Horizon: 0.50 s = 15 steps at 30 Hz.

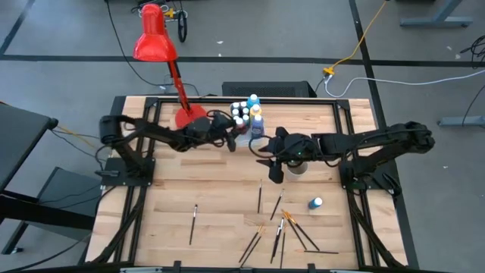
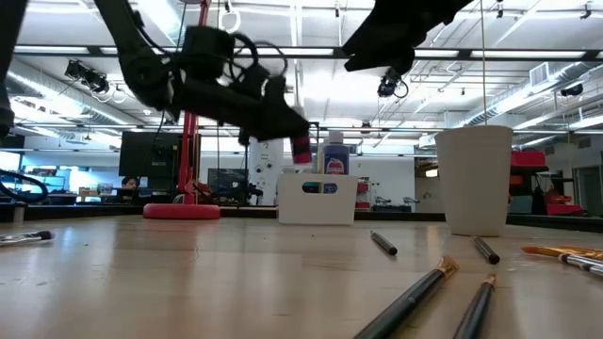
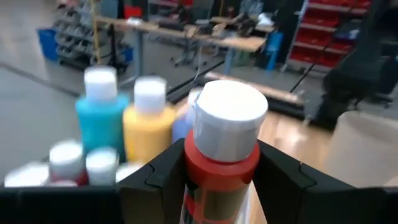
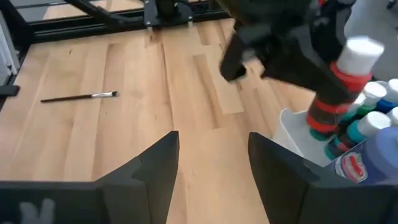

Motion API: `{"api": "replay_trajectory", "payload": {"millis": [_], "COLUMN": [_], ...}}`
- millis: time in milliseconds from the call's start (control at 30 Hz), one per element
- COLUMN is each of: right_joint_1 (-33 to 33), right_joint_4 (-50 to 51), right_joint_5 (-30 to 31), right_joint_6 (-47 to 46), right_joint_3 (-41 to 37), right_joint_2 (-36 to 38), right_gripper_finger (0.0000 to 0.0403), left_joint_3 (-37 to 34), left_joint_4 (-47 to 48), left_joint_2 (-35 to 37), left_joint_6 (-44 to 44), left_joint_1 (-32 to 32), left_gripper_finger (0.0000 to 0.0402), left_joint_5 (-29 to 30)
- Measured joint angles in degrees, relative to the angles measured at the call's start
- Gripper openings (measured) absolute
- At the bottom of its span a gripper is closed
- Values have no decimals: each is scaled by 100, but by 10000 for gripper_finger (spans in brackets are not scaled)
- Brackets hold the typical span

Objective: Pick & Place Paint Supplies
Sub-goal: Put the small red paint bottle into the white bin

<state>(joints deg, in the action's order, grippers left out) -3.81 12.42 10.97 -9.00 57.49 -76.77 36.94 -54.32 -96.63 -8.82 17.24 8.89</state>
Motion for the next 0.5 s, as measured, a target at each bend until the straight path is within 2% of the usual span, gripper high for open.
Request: {"api": "replay_trajectory", "payload": {"millis": [67, 233, 500], "right_joint_1": [-46, -83, -81], "right_joint_4": [19, 201, 246], "right_joint_5": [2, 3, 4], "right_joint_6": [-42, 30, -67], "right_joint_3": [0, 0, 0], "right_joint_2": [0, -2, -3], "right_gripper_finger": [192, 192, 192], "left_joint_3": [41, 475, 1322], "left_joint_4": [-160, -141, 1196], "left_joint_2": [-282, -833, -1425], "left_joint_6": [-113, 6, 211], "left_joint_1": [45, 84, 83], "left_gripper_finger": [169, 169, 169], "left_joint_5": [102, -68, 185]}}
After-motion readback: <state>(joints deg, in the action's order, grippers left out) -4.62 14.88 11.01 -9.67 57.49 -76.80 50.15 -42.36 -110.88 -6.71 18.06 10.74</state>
